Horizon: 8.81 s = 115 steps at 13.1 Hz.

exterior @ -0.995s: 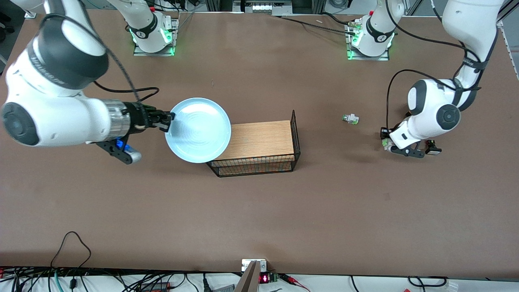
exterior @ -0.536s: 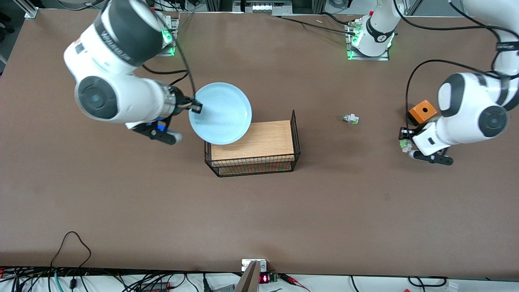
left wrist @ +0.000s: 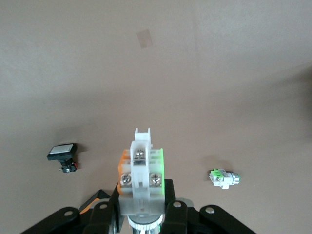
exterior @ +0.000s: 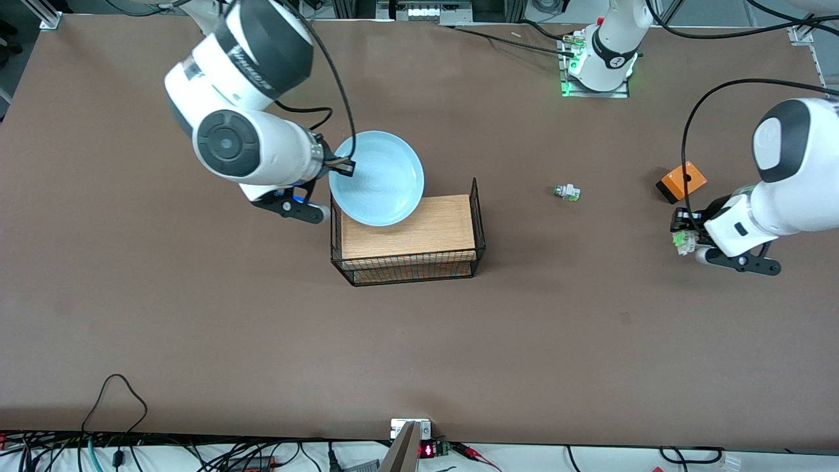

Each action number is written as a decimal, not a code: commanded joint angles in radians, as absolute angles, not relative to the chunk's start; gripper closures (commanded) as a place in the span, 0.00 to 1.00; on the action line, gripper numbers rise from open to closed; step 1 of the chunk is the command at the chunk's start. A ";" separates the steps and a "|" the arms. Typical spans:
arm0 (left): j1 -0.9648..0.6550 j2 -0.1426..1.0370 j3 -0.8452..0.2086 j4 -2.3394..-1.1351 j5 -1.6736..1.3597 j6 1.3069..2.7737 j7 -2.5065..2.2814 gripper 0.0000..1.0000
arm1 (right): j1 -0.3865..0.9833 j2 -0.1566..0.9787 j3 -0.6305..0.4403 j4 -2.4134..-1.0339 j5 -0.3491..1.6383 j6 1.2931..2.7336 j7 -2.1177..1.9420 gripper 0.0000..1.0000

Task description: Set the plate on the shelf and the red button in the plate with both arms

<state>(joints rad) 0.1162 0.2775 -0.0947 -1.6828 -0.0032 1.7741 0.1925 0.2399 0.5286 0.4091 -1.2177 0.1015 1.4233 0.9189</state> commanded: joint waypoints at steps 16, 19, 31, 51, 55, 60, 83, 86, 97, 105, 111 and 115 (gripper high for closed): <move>0.112 0.258 -0.137 -1.592 0.009 1.704 0.199 1.00 | 0.370 0.566 0.402 -1.425 -0.049 1.795 0.965 0.99; 0.112 0.258 -0.137 -1.592 0.008 1.701 0.201 1.00 | 0.365 0.575 0.402 -1.424 -0.052 1.816 0.965 0.98; 0.112 0.256 -0.183 -1.545 0.002 1.672 0.192 1.00 | 0.345 0.594 0.400 -1.417 -0.043 1.816 0.963 0.57; -0.055 0.334 -0.575 -1.427 -0.003 1.532 -0.466 1.00 | -0.007 0.365 0.399 -1.347 -0.046 1.554 0.487 0.00; -0.138 0.465 -0.571 -1.323 0.002 1.586 -0.557 1.00 | -0.119 0.365 0.396 -1.345 -0.087 1.529 0.172 0.00; -0.271 0.592 -0.542 -1.214 0.026 1.698 -0.678 1.00 | -0.187 0.361 0.390 -1.345 -0.113 1.493 0.160 0.00; -0.404 0.737 -0.442 -1.065 0.107 1.744 -0.747 0.00 | -0.141 -0.045 0.249 -1.838 -0.106 1.787 0.014 0.00; -0.348 0.614 -0.436 -1.068 0.112 1.648 -0.749 0.00 | 0.054 -0.032 0.066 -1.825 -0.103 1.795 0.014 0.00; 0.211 0.439 -0.443 -1.068 0.113 1.420 -0.352 0.00 | 0.138 0.040 -0.095 -1.761 -0.019 1.789 -0.018 0.00; 0.008 0.168 -0.012 -1.446 -0.020 1.613 -0.012 0.00 | 0.126 0.064 -0.103 -1.733 0.057 1.783 -0.020 0.00; 0.014 0.112 -0.012 -1.538 -0.008 1.628 -0.014 0.00 | 0.112 0.074 -0.104 -1.732 0.032 1.770 -0.023 0.00; 0.018 0.081 -0.015 -1.552 -0.008 1.635 -0.009 0.00 | 0.110 0.075 -0.104 -1.732 0.032 1.769 -0.023 0.00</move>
